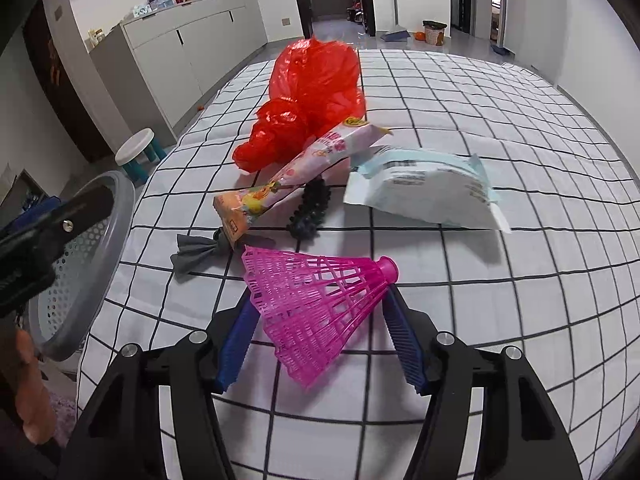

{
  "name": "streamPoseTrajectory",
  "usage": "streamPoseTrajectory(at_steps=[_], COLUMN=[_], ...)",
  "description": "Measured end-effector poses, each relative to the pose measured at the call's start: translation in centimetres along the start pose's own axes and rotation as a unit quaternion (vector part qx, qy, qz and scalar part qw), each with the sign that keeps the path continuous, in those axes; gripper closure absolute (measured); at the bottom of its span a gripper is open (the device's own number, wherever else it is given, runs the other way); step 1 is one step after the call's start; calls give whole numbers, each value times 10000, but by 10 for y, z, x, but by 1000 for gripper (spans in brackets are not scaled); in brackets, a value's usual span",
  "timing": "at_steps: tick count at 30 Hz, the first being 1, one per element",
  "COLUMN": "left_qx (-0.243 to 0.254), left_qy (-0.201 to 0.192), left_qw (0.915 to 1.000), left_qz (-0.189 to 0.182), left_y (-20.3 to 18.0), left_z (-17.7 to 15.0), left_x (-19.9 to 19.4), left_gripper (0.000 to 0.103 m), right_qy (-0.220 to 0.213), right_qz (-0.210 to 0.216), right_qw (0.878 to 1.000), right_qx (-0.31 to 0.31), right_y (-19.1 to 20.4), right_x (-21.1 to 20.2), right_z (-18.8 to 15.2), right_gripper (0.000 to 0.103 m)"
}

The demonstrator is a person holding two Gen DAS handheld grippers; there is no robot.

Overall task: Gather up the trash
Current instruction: 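Grasp the pink-wrapped snack bar with the left tool while the right holds the shuttlecock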

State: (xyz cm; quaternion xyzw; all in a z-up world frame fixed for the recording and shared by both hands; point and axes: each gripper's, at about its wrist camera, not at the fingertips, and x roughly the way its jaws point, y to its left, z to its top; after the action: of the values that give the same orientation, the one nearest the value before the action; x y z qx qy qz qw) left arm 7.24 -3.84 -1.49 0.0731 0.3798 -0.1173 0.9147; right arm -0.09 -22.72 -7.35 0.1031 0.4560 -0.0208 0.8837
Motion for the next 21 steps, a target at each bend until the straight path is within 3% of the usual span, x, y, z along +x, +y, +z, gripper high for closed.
streamPoseTrajectory(at_steps=[21], left_qx=[362], left_qy=[266], left_qw=[9985], left_qz=[-302], left_y=[-55], left_z=[1], left_x=[23], left_gripper=[6], right_qy=[-124], right_qz=[-84], right_qw=[9988], right_qx=[460], right_y=[-53], right_x=[-27], right_z=[-9], right_gripper=[43])
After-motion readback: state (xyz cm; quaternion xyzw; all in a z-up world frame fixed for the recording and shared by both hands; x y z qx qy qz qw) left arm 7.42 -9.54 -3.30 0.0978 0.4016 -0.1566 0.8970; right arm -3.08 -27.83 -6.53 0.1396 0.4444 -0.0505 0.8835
